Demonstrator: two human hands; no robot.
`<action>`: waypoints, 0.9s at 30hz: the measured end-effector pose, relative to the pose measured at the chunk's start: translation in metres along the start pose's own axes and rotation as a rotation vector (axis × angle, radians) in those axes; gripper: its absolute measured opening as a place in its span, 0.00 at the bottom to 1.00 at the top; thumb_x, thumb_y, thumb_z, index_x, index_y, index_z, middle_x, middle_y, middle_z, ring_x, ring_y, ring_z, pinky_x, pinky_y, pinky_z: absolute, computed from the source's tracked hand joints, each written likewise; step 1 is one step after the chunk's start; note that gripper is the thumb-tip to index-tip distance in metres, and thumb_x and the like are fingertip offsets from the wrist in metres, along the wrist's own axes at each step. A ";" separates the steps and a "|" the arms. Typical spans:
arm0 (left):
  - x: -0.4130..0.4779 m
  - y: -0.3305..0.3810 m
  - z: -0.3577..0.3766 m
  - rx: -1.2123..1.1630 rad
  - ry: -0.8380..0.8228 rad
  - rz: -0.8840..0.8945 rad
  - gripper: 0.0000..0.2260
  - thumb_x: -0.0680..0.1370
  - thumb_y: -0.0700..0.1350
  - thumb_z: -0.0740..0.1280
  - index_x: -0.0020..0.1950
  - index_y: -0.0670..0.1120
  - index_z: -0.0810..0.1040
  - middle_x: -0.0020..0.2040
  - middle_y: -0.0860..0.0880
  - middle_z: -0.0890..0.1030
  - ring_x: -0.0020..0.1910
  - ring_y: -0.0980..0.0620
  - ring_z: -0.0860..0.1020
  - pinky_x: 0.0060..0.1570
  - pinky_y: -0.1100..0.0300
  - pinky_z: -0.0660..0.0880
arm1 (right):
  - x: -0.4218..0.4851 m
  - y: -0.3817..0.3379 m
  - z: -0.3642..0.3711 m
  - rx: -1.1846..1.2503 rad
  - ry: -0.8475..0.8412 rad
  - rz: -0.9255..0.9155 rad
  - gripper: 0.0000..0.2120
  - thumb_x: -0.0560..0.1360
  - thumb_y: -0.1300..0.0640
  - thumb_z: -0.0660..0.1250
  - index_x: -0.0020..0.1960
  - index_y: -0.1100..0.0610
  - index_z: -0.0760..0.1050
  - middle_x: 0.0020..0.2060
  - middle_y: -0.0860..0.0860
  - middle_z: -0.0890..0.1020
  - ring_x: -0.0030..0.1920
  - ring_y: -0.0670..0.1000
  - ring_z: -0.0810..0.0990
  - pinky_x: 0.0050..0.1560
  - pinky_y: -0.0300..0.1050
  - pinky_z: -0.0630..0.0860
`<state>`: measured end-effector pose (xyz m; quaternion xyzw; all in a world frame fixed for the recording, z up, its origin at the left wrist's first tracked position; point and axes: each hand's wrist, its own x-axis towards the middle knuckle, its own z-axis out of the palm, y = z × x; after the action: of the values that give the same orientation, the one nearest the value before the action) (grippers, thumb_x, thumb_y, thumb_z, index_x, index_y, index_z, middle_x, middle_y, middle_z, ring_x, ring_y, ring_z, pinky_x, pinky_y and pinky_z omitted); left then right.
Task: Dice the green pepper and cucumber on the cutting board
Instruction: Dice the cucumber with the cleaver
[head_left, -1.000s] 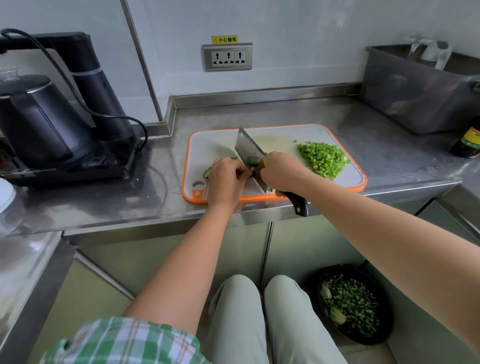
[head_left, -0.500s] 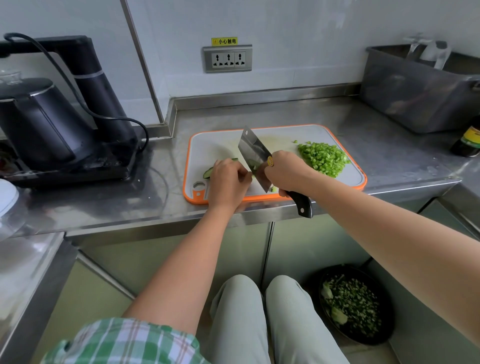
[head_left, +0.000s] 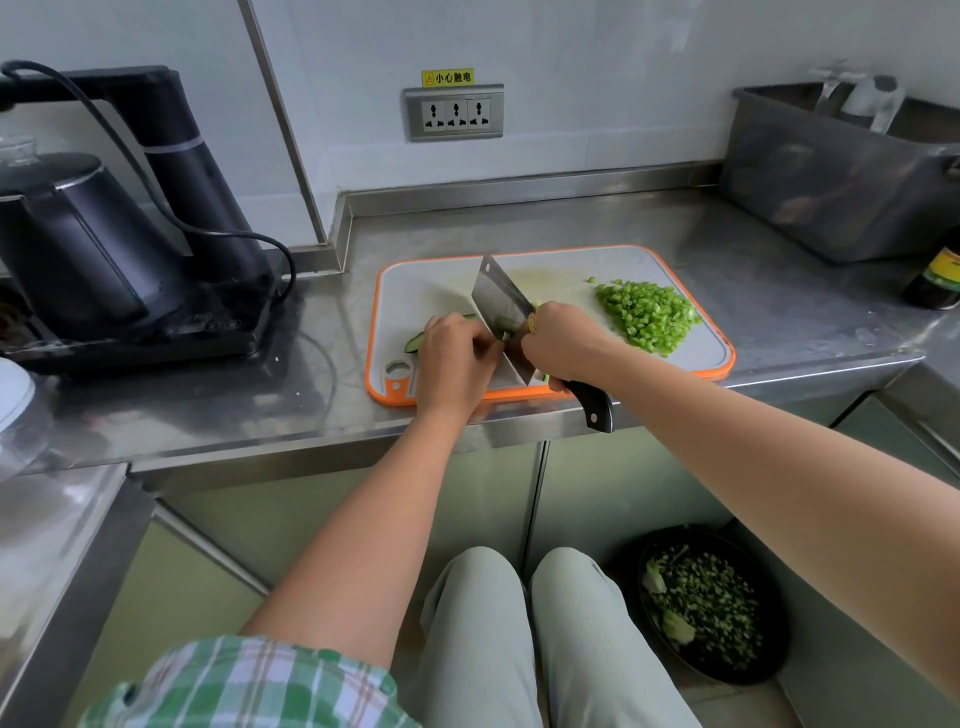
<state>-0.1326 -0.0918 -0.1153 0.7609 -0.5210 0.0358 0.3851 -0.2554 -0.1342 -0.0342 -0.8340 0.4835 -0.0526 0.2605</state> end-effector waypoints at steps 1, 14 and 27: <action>0.000 0.000 0.000 0.014 -0.007 0.019 0.04 0.73 0.44 0.70 0.38 0.47 0.82 0.39 0.48 0.79 0.42 0.48 0.71 0.40 0.62 0.59 | 0.002 0.003 -0.001 -0.002 0.019 0.005 0.08 0.74 0.68 0.54 0.37 0.61 0.63 0.27 0.57 0.74 0.21 0.52 0.74 0.21 0.39 0.68; -0.005 0.013 -0.001 0.142 -0.008 0.271 0.14 0.74 0.41 0.69 0.59 0.50 0.81 0.44 0.47 0.77 0.47 0.45 0.73 0.45 0.54 0.73 | 0.012 0.043 -0.030 0.335 0.105 0.105 0.03 0.76 0.65 0.55 0.44 0.61 0.66 0.28 0.58 0.72 0.17 0.51 0.71 0.22 0.37 0.67; 0.046 0.040 0.009 0.188 -0.237 0.326 0.19 0.75 0.31 0.60 0.60 0.47 0.81 0.59 0.48 0.81 0.57 0.44 0.73 0.56 0.53 0.70 | 0.016 0.066 -0.050 0.424 0.162 0.118 0.04 0.76 0.64 0.54 0.45 0.61 0.67 0.27 0.56 0.71 0.13 0.47 0.69 0.19 0.32 0.64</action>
<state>-0.1473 -0.1390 -0.0788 0.6982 -0.6729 0.0564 0.2378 -0.3151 -0.1930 -0.0261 -0.7238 0.5291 -0.2046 0.3929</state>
